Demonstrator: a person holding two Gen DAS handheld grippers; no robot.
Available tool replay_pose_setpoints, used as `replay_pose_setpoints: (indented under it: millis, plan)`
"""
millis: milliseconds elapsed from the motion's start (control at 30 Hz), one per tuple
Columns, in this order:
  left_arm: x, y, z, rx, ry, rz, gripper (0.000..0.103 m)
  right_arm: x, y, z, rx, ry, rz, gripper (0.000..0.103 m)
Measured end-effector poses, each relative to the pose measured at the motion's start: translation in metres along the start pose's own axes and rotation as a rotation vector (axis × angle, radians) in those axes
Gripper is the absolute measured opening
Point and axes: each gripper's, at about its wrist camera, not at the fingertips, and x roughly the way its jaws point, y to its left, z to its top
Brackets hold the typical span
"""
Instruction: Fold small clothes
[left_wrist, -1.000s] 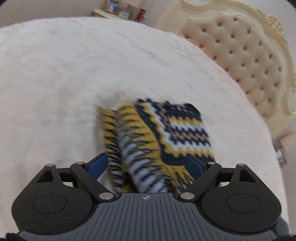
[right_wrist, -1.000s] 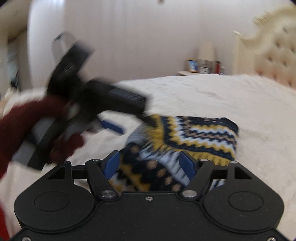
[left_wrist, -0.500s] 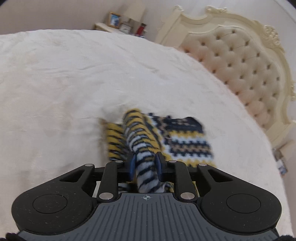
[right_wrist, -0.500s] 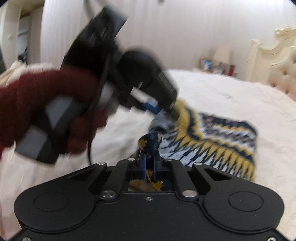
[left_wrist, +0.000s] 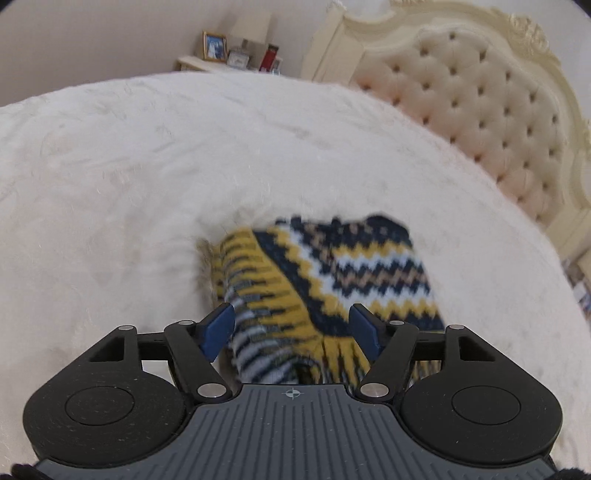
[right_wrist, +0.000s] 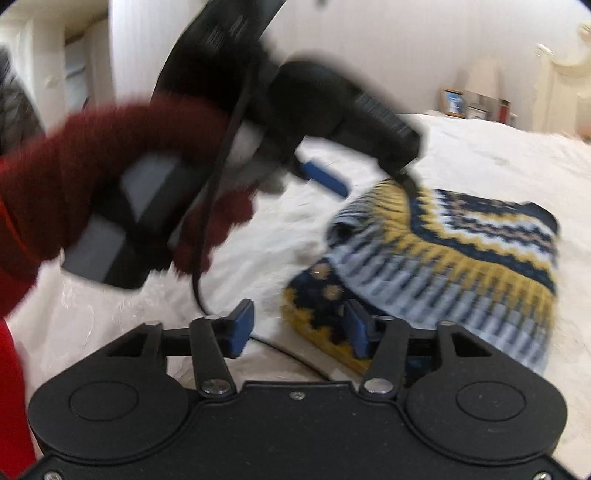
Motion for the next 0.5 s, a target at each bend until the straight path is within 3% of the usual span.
replay_pose_setpoints:
  millis: [100,267,500]
  plan:
    - [0.018,0.002,-0.011,0.006,0.06,0.061,0.067,-0.018,-0.029,0.002,0.1,-0.036,-0.057,0.067]
    - [0.025,0.014,-0.026,-0.036,0.09,0.068,0.079,-0.03,-0.091,0.011,0.317,-0.1,-0.156,0.076]
    - [0.021,0.027,-0.032,-0.119,0.106,0.037,0.086,0.005,-0.179,0.006,0.639,-0.085,-0.093,0.081]
